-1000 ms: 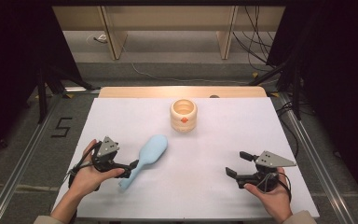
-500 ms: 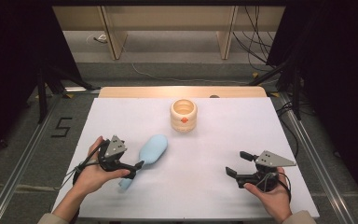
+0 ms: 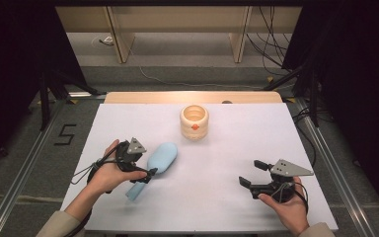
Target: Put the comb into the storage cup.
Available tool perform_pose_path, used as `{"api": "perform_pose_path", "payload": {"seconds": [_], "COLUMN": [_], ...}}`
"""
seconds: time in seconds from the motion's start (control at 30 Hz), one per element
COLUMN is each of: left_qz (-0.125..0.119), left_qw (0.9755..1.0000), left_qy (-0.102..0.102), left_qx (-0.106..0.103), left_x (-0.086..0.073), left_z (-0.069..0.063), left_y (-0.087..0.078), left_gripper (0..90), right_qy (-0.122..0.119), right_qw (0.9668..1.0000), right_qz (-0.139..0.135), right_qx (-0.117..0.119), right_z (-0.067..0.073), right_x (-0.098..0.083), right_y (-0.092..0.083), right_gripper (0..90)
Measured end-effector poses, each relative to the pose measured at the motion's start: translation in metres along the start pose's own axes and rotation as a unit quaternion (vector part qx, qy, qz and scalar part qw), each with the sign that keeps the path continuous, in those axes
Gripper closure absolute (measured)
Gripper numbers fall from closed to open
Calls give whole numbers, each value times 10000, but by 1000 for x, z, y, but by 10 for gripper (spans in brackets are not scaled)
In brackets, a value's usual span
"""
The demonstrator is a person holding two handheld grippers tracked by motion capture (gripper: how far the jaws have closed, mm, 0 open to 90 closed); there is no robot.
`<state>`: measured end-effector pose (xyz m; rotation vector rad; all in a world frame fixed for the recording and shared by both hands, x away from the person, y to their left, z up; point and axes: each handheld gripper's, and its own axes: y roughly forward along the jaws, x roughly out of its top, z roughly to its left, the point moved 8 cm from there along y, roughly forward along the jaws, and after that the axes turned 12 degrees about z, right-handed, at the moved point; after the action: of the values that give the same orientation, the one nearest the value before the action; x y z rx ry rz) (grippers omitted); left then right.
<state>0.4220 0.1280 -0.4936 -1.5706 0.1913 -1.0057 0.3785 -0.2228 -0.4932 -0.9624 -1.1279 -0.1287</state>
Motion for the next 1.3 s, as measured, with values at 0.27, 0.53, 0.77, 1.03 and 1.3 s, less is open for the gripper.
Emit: {"api": "perform_pose_path", "payload": {"seconds": [0.27,0.53,0.77,1.03,1.3], "left_qz": [714,1423,1812,2000,2239], "left_qw": [9974,9892,9819,9777,9724], "left_qy": [-56,-257,-444,-469,-487], "left_qx": [28,-228,-331,-443,-446], "left_x": [0,-6,-13,-14,-16], "left_z": [-5,-11,-8,-10,-8], "left_y": [10,21,33,39,44], "left_gripper": [155,166,231,323,394], "right_qy": [-13,-20,-26,-7,-1], "right_qw": [10000,10000,10000,10000,10000], "right_qz": [17,44,53,41,33], "right_qx": [-9,-4,-6,7,13], "right_z": [0,0,0,0,0], "right_x": [0,-1,-1,-1,-1], "right_y": [0,0,0,0,1], "right_gripper": [158,158,158,158,158]}}
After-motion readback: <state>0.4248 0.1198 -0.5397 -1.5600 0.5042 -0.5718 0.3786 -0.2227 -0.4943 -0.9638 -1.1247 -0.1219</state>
